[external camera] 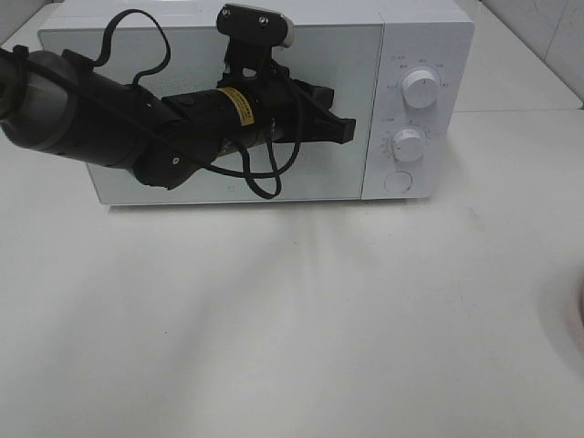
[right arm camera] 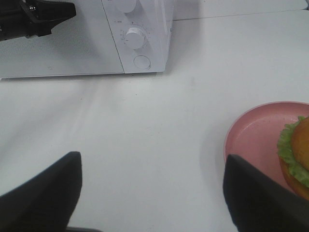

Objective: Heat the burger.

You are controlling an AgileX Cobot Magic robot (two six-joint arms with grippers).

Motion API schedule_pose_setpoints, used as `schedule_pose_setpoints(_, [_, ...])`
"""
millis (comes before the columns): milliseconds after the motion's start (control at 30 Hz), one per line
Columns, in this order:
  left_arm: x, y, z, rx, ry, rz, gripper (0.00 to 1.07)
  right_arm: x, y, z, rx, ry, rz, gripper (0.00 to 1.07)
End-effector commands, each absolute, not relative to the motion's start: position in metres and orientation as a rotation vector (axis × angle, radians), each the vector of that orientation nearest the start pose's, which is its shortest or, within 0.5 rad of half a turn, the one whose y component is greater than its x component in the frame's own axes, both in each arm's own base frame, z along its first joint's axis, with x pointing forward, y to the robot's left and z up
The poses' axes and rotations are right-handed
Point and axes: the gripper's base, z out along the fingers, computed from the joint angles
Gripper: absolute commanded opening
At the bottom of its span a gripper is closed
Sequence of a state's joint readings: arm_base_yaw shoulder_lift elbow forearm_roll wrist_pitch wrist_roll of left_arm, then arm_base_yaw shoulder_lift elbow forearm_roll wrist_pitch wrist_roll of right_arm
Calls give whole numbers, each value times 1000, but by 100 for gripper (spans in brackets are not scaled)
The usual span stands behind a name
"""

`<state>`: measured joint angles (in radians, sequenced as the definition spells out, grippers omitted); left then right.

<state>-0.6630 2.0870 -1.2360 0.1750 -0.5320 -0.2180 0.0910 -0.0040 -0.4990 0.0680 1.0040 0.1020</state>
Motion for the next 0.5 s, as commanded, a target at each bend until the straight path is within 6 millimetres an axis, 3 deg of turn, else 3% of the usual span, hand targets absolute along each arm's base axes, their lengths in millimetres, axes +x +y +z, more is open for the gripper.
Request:
schedule_pose_setpoints(33, [349,-290,195,527,1783,-616,0,-8,5,281,8,1956,203,76])
schedule_pose_setpoints(100, [341,-294,199,543,1785,-625,0,-8,5,281,8,1956,203,76])
schedule_pose_setpoints(167, [313,-303,209,601,1790,-657,0,-8,5,281,8,1956,203,76])
schedule_pose_setpoints(200, [313,-303,209,601,1790,-657,0,-8,5,281,8,1956,203,76])
schedule_pose_setpoints(267, [279,-310,211,684,1834,-679,0,-8,5,281,8,1956,203,76])
schedule_pose_setpoints(367, [271,-310,209,707,1854,-678,0,-8,5,281,8,1956,203,76])
schedule_pose_setpoints(400, [254,-311,207,761,1908,-670,0,-8,5,281,8,1956,203,76])
schedule_pose_setpoints(433, [240,-311,205,814,1964,-653,5,-8,5,281,8,1956,203,76])
schedule_pose_setpoints(467, [240,-311,205,814,1964,-653,5,-8,5,281,8,1956,203,76])
schedule_pose_setpoints(500, [234,-310,204,836,1993,-641,13,-8,5,281,8,1956,203,76])
